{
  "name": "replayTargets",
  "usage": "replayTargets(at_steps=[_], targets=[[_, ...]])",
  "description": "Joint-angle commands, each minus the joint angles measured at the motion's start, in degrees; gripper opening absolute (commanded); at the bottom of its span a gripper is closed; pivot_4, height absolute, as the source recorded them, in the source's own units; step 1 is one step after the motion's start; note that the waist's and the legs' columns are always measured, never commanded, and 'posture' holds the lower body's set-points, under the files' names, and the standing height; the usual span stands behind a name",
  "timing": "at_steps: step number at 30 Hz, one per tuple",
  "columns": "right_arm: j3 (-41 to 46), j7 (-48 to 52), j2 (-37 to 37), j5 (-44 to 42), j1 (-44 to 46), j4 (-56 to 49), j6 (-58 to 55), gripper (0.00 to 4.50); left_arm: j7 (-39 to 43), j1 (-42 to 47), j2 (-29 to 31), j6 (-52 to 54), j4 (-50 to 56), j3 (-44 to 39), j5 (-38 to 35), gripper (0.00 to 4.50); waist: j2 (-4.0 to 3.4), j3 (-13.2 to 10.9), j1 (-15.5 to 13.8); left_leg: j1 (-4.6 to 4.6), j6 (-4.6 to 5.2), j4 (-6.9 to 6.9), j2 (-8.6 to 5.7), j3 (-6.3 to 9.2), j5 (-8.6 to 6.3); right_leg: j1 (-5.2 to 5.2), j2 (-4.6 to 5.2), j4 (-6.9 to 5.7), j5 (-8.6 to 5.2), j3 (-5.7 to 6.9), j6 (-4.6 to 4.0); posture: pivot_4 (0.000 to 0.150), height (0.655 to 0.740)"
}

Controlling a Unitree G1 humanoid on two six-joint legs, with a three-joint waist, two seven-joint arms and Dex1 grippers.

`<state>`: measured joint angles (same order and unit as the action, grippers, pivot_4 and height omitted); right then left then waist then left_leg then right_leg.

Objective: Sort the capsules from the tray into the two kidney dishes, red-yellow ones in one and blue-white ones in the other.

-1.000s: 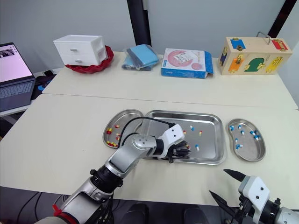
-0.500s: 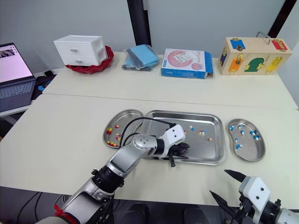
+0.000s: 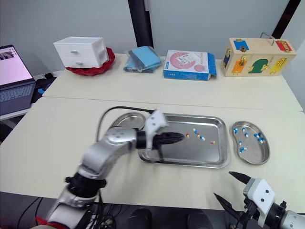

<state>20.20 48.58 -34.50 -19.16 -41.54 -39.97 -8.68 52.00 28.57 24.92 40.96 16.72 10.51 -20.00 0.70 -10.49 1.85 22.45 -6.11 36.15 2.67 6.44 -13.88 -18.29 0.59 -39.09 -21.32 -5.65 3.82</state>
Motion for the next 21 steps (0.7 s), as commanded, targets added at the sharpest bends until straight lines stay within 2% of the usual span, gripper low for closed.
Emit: replayTargets(at_steps=[1, 3, 7, 13, 16, 21], targets=[[1.58, 0.1, -0.49, -1.15, 0.32, -0.47, 0.18, 4.5, 2.82, -3.72, 5.65, -1.15, 3.06, -11.21, -5.84, 0.01, 0.0, 0.0, -0.07, -0.01, 0.0, 0.0, 0.0, 0.0, 0.0, 0.0, 0.0, 0.0, 0.0, 0.0, 0.0, 0.15, 0.7312], [2.12, 0.47, -0.76, -1.47, 0.52, 0.0, 0.32, 4.5, 1.6, -6.76, 9.0, -1.29, 2.24, -16.27, -6.28, 0.01, 0.0, 0.0, -0.11, -0.02, 0.0, 0.01, 0.0, 0.0, 0.0, 0.01, 0.02, 0.01, 0.0, -0.01, 0.0, 0.15, 0.7312], [4.39, 1.71, -2.02, -2.3, 1.26, 1.72, 0.36, 4.5, 3.88, -19.15, 15.18, -3.95, 3.03, -26.32, -7.49, 0.01, 0.02, -0.02, -0.16, -0.05, 0.0, -0.01, 0.0, -0.02, -0.01, 0.02, 0.04, 0.04, 0.0, -0.02, 0.0, 0.15, 0.7312], [9.44, 4.83, -4.39, -3.45, 1.92, 6.74, 0.85, 4.5, 4.14, -40.31, 17.84, -8.99, 3.18, -36.37, -5.29, 0.01, 0.1, -0.04, -0.12, -0.08, 0.01, -0.06, 0.01, -0.05, -0.01, 0.03, 0.06, 0.07, -0.01, -0.04, -0.02, 0.15, 0.7312], [12.41, 7.47, -5.66, -3.09, 1.05, 10.8, 2.25, 4.5, 5.29, -48.2, 18.14, -12.08, 1.41, -38.49, -4.17, 0.59, 0.18, -0.07, -0.42, -0.09, 0.01, -0.06, -0.01, -0.06, -0.01, 0.06, 0.1, 0.07, -0.01, -0.03, -0.02, 0.15, 0.7312], [18.0, 12.13, -8.12, -3.71, 0.26, 18.25, 3.27, 4.5, 5.19, -54.61, 17.34, -17.83, -1.32, -40.71, -2.98, 2.22, 0.22, -0.08, -0.42, -0.11, 0.0, -0.07, -0.03, -0.09, -0.02, 0.07, 0.13, 0.08, -0.02, -0.04, -0.03, 0.15, 0.7312]])
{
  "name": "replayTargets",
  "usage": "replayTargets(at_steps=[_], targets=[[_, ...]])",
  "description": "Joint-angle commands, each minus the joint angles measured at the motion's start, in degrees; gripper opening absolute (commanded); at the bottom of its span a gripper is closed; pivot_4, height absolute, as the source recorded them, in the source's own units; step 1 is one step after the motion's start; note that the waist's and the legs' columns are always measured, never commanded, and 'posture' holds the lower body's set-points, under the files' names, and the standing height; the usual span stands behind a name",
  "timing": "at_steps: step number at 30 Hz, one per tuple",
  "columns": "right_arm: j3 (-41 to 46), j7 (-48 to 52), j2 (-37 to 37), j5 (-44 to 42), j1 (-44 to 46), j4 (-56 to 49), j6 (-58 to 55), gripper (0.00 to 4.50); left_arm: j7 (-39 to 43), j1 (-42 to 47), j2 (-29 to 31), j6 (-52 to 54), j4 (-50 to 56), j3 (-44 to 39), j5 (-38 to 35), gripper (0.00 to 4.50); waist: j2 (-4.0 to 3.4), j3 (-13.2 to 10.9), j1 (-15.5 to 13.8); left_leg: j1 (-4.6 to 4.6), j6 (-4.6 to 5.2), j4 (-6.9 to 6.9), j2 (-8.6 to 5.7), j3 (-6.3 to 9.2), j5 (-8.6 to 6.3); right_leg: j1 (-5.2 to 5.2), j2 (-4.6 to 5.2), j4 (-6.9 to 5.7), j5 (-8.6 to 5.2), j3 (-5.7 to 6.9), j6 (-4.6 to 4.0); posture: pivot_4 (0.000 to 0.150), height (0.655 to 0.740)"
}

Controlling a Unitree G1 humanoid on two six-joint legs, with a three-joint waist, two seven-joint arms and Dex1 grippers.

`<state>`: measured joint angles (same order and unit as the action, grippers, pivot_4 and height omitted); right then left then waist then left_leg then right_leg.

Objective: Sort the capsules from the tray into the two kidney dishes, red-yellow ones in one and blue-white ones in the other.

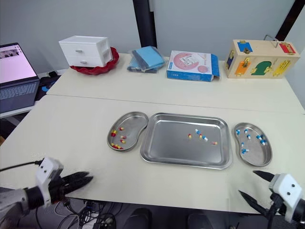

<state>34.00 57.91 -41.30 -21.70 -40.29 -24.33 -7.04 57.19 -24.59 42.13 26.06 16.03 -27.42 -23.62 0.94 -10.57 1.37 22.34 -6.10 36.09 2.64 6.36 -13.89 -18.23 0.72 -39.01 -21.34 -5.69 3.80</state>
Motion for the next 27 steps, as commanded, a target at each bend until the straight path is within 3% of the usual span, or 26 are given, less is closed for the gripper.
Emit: replayTargets(at_steps=[1, 7, 27], targets=[[4.92, 3.54, -1.73, -1.04, -1.02, 3.74, 2.02, 4.5, -0.15, -1.92, 0.08, -3.39, -0.93, -3.05, 0.44, 2.57, -0.01, 0.0, 0.12, -0.02, 0.0, -0.01, 0.0, -0.02, 0.0, 0.0, 0.0, 0.0, -0.01, -0.02, -0.01, 0.15, 0.7312], [5.79, 5.71, -3.34, 0.23, -0.26, 8.14, 3.5, 4.5, -1.08, -2.88, -0.22, -6.56, -3.22, -3.39, 0.34, 4.49, -0.01, 0.0, 0.41, -0.06, 0.0, -0.04, 0.02, -0.07, 0.0, 0.0, -0.01, 0.0, -0.04, -0.04, -0.05, 0.15, 0.7312], [4.02, 2.87, -2.69, 0.2, 2.96, 2.25, -0.06, 4.5, -1.38, -3.39, -1.68, -10.12, 0.12, -1.87, -2.1, 4.49, 0.0, -0.01, 0.42, -0.05, 0.0, -0.05, 0.02, -0.07, -0.01, -0.01, -0.01, 0.0, -0.04, -0.04, -0.05, 0.15, 0.7312]])
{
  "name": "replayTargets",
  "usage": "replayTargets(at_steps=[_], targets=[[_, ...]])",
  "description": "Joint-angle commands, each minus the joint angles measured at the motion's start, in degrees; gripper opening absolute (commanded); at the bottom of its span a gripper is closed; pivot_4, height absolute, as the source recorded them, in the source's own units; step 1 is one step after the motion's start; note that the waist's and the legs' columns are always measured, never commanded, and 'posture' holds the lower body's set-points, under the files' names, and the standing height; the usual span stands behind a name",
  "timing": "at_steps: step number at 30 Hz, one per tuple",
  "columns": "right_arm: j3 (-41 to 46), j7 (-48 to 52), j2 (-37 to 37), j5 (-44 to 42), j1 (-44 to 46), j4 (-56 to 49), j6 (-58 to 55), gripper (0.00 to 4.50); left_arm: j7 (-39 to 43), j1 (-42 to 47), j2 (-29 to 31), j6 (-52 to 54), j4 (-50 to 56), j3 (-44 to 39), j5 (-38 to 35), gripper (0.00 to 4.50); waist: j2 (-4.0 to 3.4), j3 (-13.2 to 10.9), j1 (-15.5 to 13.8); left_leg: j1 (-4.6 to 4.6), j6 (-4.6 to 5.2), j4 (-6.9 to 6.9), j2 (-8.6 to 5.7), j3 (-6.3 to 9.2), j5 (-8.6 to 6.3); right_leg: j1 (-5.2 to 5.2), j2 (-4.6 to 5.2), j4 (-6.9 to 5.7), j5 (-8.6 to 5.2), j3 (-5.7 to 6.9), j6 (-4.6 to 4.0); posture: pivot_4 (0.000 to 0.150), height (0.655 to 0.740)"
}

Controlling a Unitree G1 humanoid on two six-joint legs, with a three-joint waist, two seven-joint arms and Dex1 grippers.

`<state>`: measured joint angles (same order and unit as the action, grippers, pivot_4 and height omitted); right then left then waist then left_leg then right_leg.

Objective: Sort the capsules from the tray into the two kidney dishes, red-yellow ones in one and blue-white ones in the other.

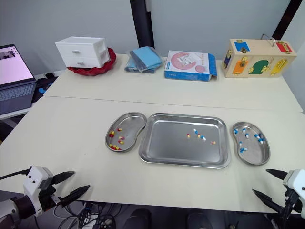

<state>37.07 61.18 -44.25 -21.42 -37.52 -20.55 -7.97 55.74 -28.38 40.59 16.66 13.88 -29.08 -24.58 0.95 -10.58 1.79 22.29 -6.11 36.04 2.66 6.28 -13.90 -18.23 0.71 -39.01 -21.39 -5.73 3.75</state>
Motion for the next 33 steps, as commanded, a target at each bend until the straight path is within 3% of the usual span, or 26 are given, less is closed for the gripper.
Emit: replayTargets(at_steps=[1, 7, 15, 20, 27, 33], targets=[[0.9, -0.53, 0.42, -0.07, 0.22, -1.62, 1.04, 4.5, 0.11, 0.49, -0.12, -0.77, 2.36, -0.11, -1.17, 4.49, 0.0, 0.0, 0.0, 0.0, 0.0, 0.0, 0.0, 0.0, 0.0, 0.0, 0.0, 0.0, 0.0, 0.0, 0.0, 0.15, 0.7312], [-0.95, -1.93, 2.93, -0.68, 1.06, -4.42, 2.73, 4.5, -0.45, 1.21, -0.52, -0.24, 3.82, 1.09, -1.1, 4.49, -0.01, 0.0, 0.0, 0.0, 0.0, 0.0, 0.0, 0.01, 0.0, 0.0, 0.0, 0.0, 0.0, 0.0, 0.0, 0.15, 0.7312], [-10.83, -10.51, 10.79, 2.01, 3.18, -13.31, 2.51, 4.5, -3.06, 1.58, -1.95, 3.49, 11.15, 3.08, -3.59, 4.49, 0.0, 0.02, -0.03, 0.02, -0.01, 0.0, 0.02, 0.05, 0.0, 0.0, -0.01, 0.0, 0.0, 0.03, 0.0, 0.15, 0.7312], [-14.85, -12.35, 11.19, 3.24, 2.61, -16.64, 1.02, 4.5, -4.91, 1.64, -3.4, 3.93, 15.24, 4.49, -4.55, 4.49, 0.0, 0.02, -0.05, 0.02, -0.01, 0.0, 0.01, 0.05, 0.0, -0.01, 0.0, 0.0, 0.01, 0.03, 0.0, 0.15, 0.7312], [-17.51, -14.69, 10.08, 2.61, 5.66, -19.45, -2.88, 4.5, -13.12, 14.52, -3.92, 12.84, 21.48, 15.74, -4.7, 4.49, 0.0, 0.03, -0.31, 0.02, -0.01, 0.05, -0.02, 0.09, 0.01, 0.03, -0.01, -0.01, 0.05, 0.03, 0.07, 0.15, 0.7312], [-18.86, -16.43, 11.02, 2.58, 6.32, -19.66, -3.41, 4.5, -15.4, 27.15, -6.37, 15.25, 19.32, 26.64, -2.88, 4.49, -0.03, 0.03, -0.03, 0.04, -0.01, 0.02, -0.03, 0.1, 0.01, 0.01, -0.02, -0.01, 0.05, 0.05, 0.06, 0.15, 0.7312]])
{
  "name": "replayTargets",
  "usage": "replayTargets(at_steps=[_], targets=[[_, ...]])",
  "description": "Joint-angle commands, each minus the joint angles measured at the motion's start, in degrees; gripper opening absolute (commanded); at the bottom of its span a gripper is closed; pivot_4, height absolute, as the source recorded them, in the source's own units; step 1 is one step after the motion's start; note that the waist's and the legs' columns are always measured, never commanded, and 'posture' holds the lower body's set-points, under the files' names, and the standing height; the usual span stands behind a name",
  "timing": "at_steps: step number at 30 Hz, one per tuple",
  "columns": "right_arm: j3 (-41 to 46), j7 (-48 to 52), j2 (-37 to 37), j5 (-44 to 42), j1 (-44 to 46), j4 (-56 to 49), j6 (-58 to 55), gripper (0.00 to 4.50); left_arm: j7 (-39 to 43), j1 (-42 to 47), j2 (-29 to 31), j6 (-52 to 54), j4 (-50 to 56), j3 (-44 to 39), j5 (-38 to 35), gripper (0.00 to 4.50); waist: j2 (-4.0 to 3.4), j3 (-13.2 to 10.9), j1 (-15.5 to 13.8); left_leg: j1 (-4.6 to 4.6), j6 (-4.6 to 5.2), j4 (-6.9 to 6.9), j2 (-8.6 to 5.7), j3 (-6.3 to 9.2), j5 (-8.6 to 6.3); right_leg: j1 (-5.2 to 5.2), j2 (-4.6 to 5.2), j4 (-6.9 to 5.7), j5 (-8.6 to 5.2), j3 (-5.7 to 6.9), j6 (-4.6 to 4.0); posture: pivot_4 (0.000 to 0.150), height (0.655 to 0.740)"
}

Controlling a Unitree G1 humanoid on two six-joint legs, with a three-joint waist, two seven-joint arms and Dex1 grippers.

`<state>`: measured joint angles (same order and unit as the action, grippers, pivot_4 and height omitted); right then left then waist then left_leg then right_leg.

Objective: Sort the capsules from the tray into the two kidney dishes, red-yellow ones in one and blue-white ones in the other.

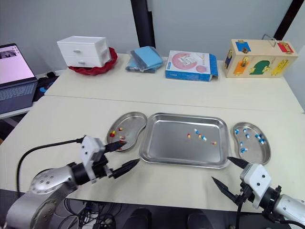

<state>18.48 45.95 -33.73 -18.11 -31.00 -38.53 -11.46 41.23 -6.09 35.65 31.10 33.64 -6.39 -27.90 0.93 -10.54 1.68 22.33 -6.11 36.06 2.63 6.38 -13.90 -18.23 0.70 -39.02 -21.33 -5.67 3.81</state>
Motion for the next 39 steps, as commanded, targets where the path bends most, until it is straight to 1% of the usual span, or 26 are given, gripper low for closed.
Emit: replayTargets(at_steps=[1, 3, 5, 6, 10, 12, 16, 21, 31, 36, 39], targets=[[-0.54, -1.29, 0.72, -0.58, -0.34, -1.58, 0.34, 4.5, -0.43, 7.56, -2.17, 0.63, -1.97, 6.27, 1.02, 4.49, -0.01, 0.0, 0.01, 0.0, 0.0, 0.0, 0.01, 0.0, 0.0, -0.01, -0.01, 0.0, 0.0, 0.0, 0.0, 0.15, 0.7312], [-1.06, -1.6, 1.09, -0.34, -0.64, -1.33, 0.86, 4.5, -0.02, 12.54, -3.66, 0.68, -5.3, 9.86, 2.32, 4.49, -0.01, 0.0, -0.12, 0.01, 0.0, 0.03, 0.0, 0.01, 0.01, 0.0, -0.02, -0.04, 0.0, 0.03, 0.0, 0.15, 0.7312], [-1.43, -2.16, 1.84, -0.36, -1.05, -1.13, 1.32, 4.5, 0.9, 19.58, -5.52, 0.2, -10.51, 14.3, 4.78, 4.11, -0.02, 0.0, -0.23, 0.0, 0.0, 0.06, -0.03, 0.01, 0.01, 0.02, -0.01, -0.04, 0.01, 0.01, 0.02, 0.15, 0.7312], [-1.69, -2.32, 2.14, -0.08, -1.28, -0.84, 1.82, 4.5, 0.26, 23.51, -7.36, 0.4, -13.38, 16.35, 6.07, 3.95, -0.01, -0.01, -0.4, 0.01, 0.0, 0.06, -0.04, 0.02, 0.01, 0.02, -0.01, -0.04, 0.01, 0.03, 0.02, 0.15, 0.7312], [-2.6, -3.49, 3.06, 0.93, -1.57, -0.41, 2.87, 4.5, -1.08, 32.84, -12.54, 1.14, -20.48, 20.71, 9.13, 3.95, 0.01, -0.01, -0.17, 0.1, 0.0, 0.09, -0.07, 0.06, 0.01, 0.01, -0.02, -0.01, 0.02, 0.07, 0.04, 0.15, 0.7312], [-2.89, -4.16, 3.58, 1.2, -1.58, -0.29, 3.12, 4.5, -0.69, 35.86, -14.46, 0.77, -23.85, 22.75, 10.77, 3.95, -0.03, 0.01, 0.12, 0.12, 0.01, 0.08, -0.07, 0.06, 0.01, -0.03, -0.02, 0.0, 0.02, 0.06, 0.04, 0.15, 0.7312], [-4.47, -5.4, 4.2, 1.97, -2.23, -1.28, 3.17, 4.5, 1.98, 40.05, -16.32, -0.98, -31.07, 25.42, 13.07, 3.95, -0.06, 0.03, 0.26, 0.1, 0.01, 0.06, -0.05, 0.05, 0.01, -0.04, -0.05, 0.0, 0.01, 0.04, 0.03, 0.15, 0.7312], [-5.48, -6.79, 4.69, 2.47, -3.38, -2.2, 3.2, 4.5, 5.63, 44.09, -18.04, -8.25, -42.89, 27.59, 17.1, 3.95, -0.06, 0.02, -0.01, 0.11, 0.01, 0.1, -0.07, 0.05, 0.02, -0.03, -0.04, -0.01, 0.01, 0.04, 0.04, 0.15, 0.7312], [-7.91, -9.71, 5.21, 3.46, -4.53, -5.05, 1.42, 4.5, 8.83, 50.27, -24.48, -19.71, -62.2, 27.98, 23.13, 3.95, -0.05, 0.01, 0.0, 0.15, 0.01, 0.09, -0.07, 0.06, 0.02, -0.05, -0.04, 0.0, 0.01, 0.06, 0.04, 0.15, 0.7312], [-8.57, -10.81, 5.17, 3.56, -5.59, -6.5, 0.64, 4.5, 10.1, 54.01, -27.56, -23.01, -71.0, 27.58, 25.25, 3.95, -0.04, 0.01, -0.01, 0.17, 0.01, 0.09, -0.07, 0.06, 0.02, -0.06, -0.05, 0.0, 0.01, 0.07, 0.05, 0.15, 0.7312], [-8.79, -11.33, 5.2, 3.6, -6.03, -7.22, 0.19, 4.5, 11.37, 55.54, -28.76, -24.72, -74.51, 27.45, 26.22, 3.95, -0.04, 0.01, 0.0, 0.18, 0.01, 0.1, -0.09, 0.06, 0.02, -0.07, -0.05, 0.0, 0.01, 0.07, 0.05, 0.15, 0.7312]])
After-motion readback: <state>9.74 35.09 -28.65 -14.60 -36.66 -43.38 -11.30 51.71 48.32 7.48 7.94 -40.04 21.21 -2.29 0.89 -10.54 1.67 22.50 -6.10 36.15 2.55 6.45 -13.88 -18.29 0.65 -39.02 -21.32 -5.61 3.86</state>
